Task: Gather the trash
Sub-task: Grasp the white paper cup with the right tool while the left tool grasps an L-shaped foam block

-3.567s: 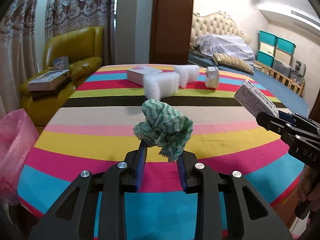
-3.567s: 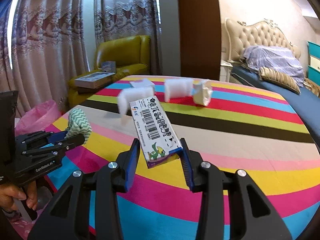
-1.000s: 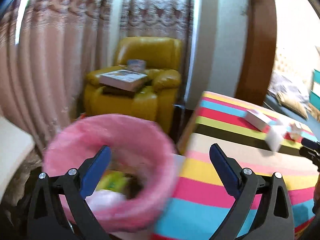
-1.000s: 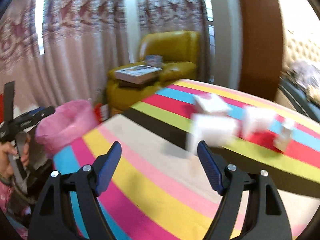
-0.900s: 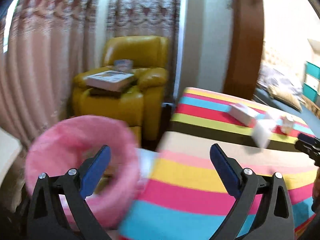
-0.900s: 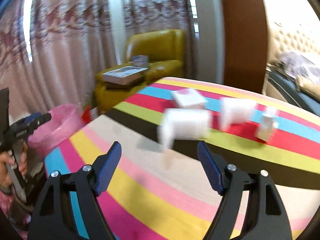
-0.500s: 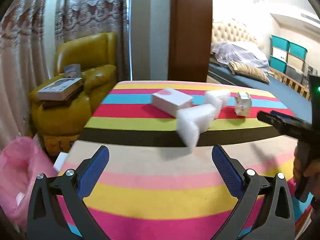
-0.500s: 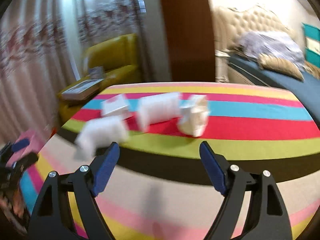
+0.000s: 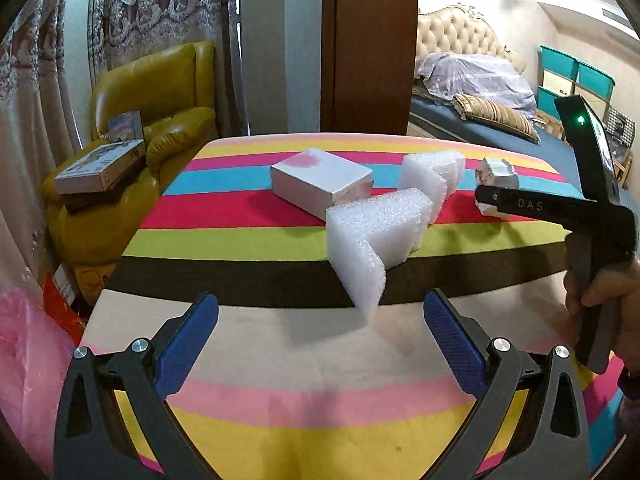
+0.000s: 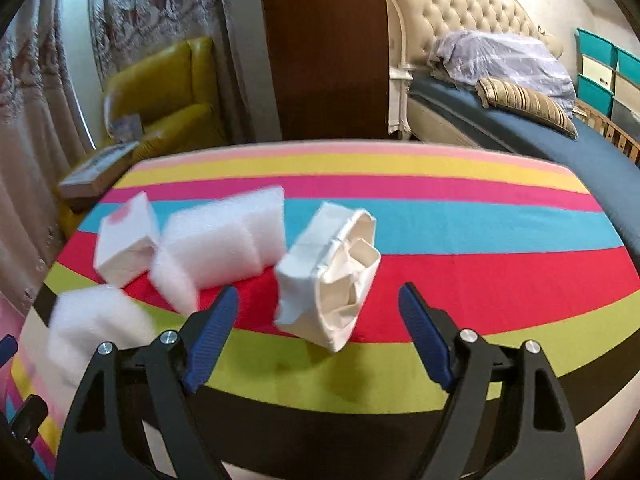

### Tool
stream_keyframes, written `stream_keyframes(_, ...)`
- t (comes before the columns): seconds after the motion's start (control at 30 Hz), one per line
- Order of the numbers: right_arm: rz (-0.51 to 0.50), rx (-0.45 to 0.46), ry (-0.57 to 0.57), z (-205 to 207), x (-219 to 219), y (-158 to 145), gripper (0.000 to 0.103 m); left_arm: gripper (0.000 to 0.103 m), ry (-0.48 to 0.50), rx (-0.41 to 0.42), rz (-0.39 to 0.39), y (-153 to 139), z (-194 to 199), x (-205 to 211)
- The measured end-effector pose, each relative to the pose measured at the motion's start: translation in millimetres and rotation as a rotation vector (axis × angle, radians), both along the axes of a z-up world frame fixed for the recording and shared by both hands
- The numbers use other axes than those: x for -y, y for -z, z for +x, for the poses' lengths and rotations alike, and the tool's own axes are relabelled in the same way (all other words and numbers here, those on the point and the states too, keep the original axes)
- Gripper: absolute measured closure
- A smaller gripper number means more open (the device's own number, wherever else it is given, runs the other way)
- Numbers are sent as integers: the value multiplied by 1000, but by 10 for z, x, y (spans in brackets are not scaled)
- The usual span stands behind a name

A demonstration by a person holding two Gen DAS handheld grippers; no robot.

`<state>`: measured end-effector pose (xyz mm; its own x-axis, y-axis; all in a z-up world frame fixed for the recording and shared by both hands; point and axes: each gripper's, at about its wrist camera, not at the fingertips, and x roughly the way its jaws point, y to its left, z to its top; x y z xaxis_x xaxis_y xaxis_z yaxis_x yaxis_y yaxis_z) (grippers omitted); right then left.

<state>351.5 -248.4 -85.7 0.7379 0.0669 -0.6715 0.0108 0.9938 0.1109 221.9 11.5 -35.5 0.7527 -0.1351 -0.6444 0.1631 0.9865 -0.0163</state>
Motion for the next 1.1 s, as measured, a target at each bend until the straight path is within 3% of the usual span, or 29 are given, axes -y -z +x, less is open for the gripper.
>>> stream_keyframes(0.03, 5, -3, 6, 9, 25, 8, 38, 7, -1, -4, -6, 5, 35, 5)
stream_keyframes(0.07, 2, -6, 9, 14, 33, 13, 46, 7, -1, -13, -16, 16, 89, 18)
stream_keyframes(0.1, 0, -9, 6, 11, 40, 16, 63, 7, 0, -22, -24, 22, 131, 31)
stream_keyframes(0.13, -3, -1, 13, -18, 57, 6, 66, 7, 1, -34, -37, 33, 191, 60)
stream_keyframes(0.27, 13, 67, 6, -231, 132, -66, 67, 7, 14, -47, -38, 53, 360, 208)
stream_keyframes(0.57, 63, 108, -16, -732, 337, -116, 66, 8, 4, -120, -63, 150, 760, 341)
stream_keyframes(0.9, 103, 122, 5, -949, 418, -73, 66, 9, 36, -124, -69, 143, 865, 568)
stream_keyframes(1.0, 108, 125, 10, -953, 428, -84, 66, 25, 41, -135, -76, 176, 869, 597)
stream_keyframes(1.1, 110, 134, 14, -975, 434, -98, 66, 25, 32, -117, -112, 152, 789, 559)
